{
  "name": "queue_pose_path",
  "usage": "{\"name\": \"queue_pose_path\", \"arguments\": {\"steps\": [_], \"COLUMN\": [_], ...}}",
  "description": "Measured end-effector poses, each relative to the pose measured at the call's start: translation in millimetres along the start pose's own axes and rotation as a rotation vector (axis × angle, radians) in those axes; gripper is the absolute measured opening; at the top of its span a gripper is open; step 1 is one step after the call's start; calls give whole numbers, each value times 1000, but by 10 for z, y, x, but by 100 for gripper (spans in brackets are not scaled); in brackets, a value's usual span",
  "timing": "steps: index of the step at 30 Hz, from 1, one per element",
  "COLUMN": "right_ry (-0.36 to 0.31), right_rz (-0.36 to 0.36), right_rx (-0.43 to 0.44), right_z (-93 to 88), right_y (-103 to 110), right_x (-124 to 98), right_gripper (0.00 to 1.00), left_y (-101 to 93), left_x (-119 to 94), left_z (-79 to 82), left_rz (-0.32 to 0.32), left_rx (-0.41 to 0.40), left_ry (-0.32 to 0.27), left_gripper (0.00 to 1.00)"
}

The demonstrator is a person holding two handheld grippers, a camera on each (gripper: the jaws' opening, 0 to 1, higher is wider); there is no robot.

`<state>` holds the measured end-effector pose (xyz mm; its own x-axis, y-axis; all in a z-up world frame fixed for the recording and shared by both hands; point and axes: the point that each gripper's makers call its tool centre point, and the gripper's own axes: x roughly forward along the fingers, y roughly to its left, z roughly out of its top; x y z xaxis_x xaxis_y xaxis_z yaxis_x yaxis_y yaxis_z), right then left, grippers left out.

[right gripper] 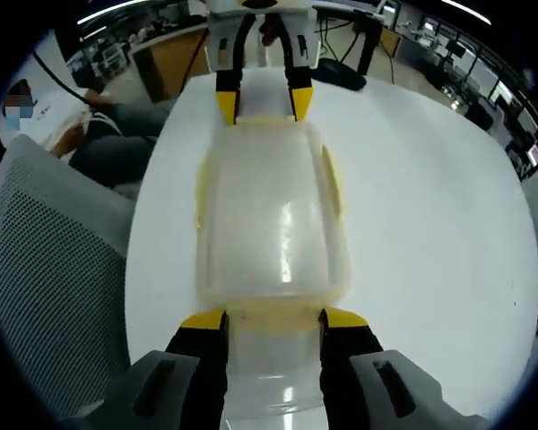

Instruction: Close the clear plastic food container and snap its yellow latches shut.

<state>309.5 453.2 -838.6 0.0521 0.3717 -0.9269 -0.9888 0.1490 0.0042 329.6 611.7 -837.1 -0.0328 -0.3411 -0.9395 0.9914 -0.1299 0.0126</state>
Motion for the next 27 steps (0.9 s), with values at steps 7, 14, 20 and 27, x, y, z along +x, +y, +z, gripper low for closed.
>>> {"name": "queue_pose_path", "arguments": {"steps": [7, 14, 20, 27], "right_ry": [4, 22, 21, 12], "right_rz": [9, 14, 15, 33], "right_rx": [8, 8, -8, -51], "right_z": [7, -3, 30, 85], "right_y": [5, 4, 5, 25], "right_x": [1, -14, -18, -38], "right_gripper": [39, 38, 38, 38], "left_y": [-7, 5, -29, -96], "left_x": [-5, -1, -23, -50], "left_z": [1, 9, -11, -49], "left_rz": [1, 5, 13, 18], "left_rx": [-4, -9, -23, -53], "left_ry": [4, 9, 18, 19], "left_gripper": [39, 39, 38, 38]}}
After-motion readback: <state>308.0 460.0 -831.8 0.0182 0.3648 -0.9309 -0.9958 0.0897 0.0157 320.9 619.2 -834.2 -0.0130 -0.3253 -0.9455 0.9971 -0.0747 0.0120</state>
